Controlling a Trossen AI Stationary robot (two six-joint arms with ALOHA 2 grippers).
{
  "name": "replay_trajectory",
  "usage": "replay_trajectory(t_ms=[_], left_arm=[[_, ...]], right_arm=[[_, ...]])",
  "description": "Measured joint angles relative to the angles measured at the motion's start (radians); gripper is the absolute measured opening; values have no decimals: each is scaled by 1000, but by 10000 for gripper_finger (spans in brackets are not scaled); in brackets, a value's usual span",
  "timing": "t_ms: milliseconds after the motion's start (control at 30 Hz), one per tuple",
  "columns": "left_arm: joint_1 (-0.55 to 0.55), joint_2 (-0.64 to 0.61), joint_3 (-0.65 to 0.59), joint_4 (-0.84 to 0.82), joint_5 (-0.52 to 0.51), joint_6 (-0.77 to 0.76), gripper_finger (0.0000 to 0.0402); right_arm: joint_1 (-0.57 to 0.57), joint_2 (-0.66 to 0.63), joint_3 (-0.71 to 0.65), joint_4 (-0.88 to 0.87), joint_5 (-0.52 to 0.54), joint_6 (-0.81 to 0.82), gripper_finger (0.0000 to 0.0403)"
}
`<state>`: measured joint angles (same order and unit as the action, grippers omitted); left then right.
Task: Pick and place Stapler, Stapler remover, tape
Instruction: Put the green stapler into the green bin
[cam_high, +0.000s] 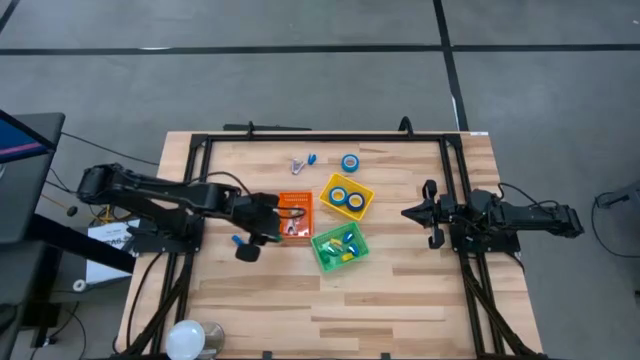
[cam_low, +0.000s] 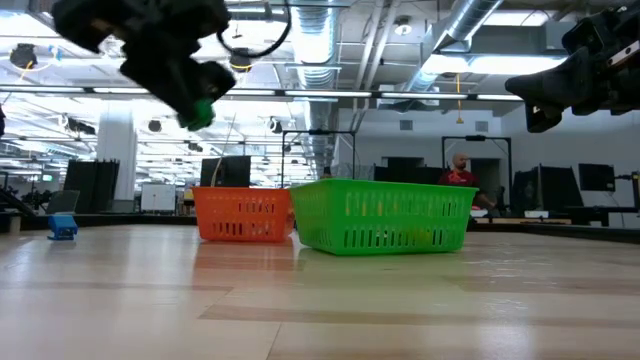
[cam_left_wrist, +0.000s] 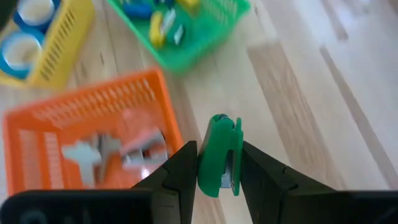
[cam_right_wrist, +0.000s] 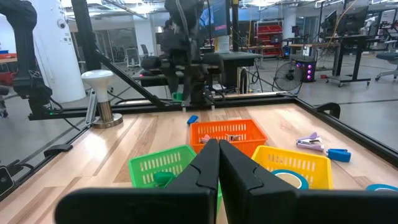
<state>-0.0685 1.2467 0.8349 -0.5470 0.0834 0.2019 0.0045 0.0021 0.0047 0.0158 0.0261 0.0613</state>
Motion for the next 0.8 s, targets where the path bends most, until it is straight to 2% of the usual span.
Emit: replay_trajectory(t_ms=[533,800], left_arm=[[2,188,76,379,-4,3,102],[-1,235,88,473,-4,4,102]], right_arm=[[0,0,0,0,0,0,1],[0,0,0,0,0,0,1]])
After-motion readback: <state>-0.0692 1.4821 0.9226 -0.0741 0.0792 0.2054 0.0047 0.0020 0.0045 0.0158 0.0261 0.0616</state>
